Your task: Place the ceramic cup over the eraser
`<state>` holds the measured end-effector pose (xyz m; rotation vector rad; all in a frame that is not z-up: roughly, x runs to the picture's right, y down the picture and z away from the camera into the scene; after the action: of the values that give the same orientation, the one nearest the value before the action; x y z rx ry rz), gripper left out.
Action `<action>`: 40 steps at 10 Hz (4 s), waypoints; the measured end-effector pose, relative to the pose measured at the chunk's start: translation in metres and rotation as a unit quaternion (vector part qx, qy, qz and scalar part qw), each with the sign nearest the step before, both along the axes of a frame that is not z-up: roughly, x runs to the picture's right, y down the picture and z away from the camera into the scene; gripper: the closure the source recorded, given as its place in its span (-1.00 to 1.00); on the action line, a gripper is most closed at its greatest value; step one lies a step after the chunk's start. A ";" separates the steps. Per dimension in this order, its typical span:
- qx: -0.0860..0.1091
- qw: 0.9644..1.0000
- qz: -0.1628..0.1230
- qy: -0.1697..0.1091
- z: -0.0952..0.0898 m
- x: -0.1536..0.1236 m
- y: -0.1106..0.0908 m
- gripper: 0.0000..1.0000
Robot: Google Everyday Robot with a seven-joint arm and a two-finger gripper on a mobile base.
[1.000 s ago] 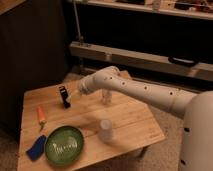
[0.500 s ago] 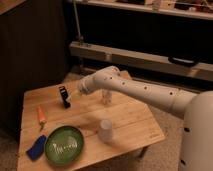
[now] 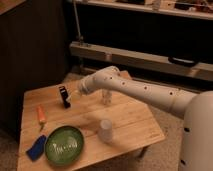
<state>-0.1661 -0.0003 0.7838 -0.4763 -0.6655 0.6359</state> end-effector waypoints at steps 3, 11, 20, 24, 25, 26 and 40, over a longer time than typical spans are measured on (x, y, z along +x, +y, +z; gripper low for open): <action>0.000 1.000 0.000 0.000 0.000 0.000 0.000 -0.60; 0.028 0.999 -0.015 0.038 -0.033 0.043 0.004 -0.60; 0.010 0.990 0.030 0.139 -0.118 0.123 0.126 -0.60; 0.045 0.979 0.050 0.192 -0.118 0.153 0.146 -0.60; 0.052 0.977 0.056 0.201 -0.119 0.161 0.145 -0.60; 0.055 0.974 0.065 0.209 -0.120 0.173 0.144 -0.60; 0.040 0.991 0.066 0.108 -0.044 0.181 0.180 -0.60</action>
<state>0.0144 0.1794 0.7395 -0.2848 -0.5176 0.7705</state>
